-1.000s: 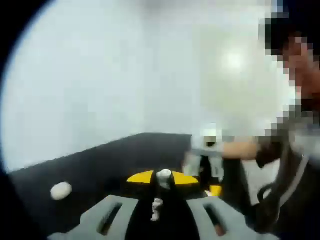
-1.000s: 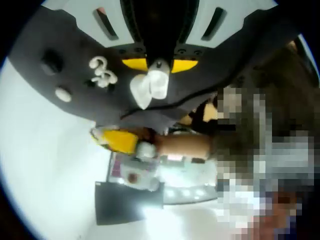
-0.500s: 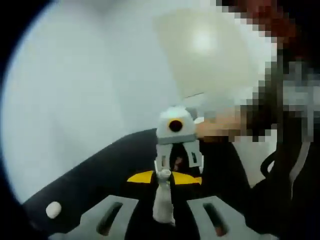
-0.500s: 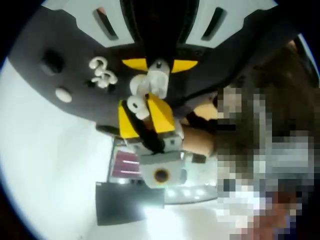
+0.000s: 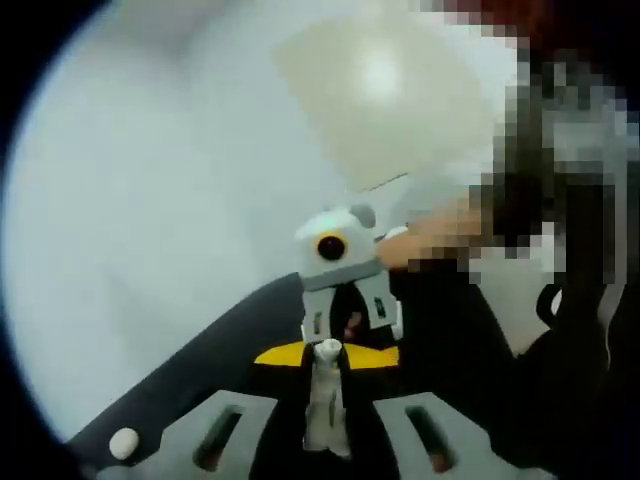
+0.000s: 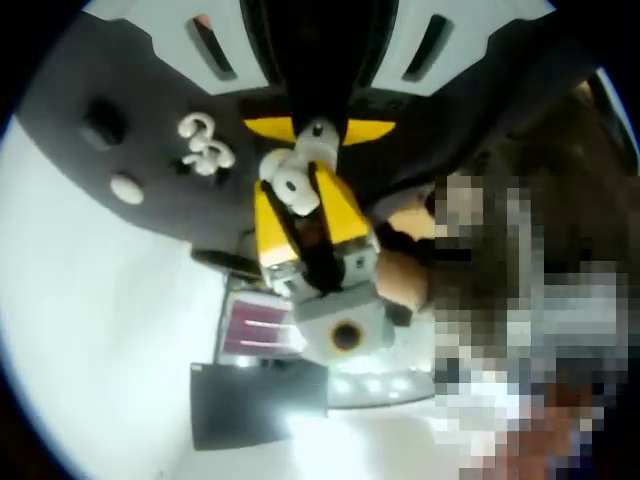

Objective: Pick up three earphones and place each one into its charging case using tactile feedback, ensure that each earphone is properly inserted and securely positioned inside the case.

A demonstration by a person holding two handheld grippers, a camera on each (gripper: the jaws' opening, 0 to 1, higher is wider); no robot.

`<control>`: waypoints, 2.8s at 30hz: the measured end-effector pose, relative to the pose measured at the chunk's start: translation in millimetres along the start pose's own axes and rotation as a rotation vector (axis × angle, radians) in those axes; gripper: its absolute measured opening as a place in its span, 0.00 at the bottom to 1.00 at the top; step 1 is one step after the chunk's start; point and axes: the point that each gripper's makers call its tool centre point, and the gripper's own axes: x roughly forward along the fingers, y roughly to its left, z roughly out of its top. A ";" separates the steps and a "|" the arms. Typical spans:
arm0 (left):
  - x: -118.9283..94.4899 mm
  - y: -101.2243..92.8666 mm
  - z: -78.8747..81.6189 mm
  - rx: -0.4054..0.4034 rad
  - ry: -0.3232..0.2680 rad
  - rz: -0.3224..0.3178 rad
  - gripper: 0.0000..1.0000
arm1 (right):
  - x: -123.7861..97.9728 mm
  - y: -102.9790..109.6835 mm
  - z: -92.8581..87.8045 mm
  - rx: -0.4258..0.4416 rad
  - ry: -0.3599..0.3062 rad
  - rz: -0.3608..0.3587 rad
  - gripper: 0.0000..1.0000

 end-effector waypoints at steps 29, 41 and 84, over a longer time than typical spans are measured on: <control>-23.3 -1.0 -7.4 0.040 0.033 0.028 0.09 | -0.1 0.6 -0.2 -0.006 -0.001 -0.001 0.17; -5.4 1.0 6.1 0.153 -0.039 0.057 0.09 | -0.5 0.6 -1.3 -0.008 -0.001 -0.002 0.17; -9.0 -11.6 -2.6 0.353 0.006 0.075 0.09 | 1.0 -0.7 -0.4 -0.027 -0.002 -0.002 0.17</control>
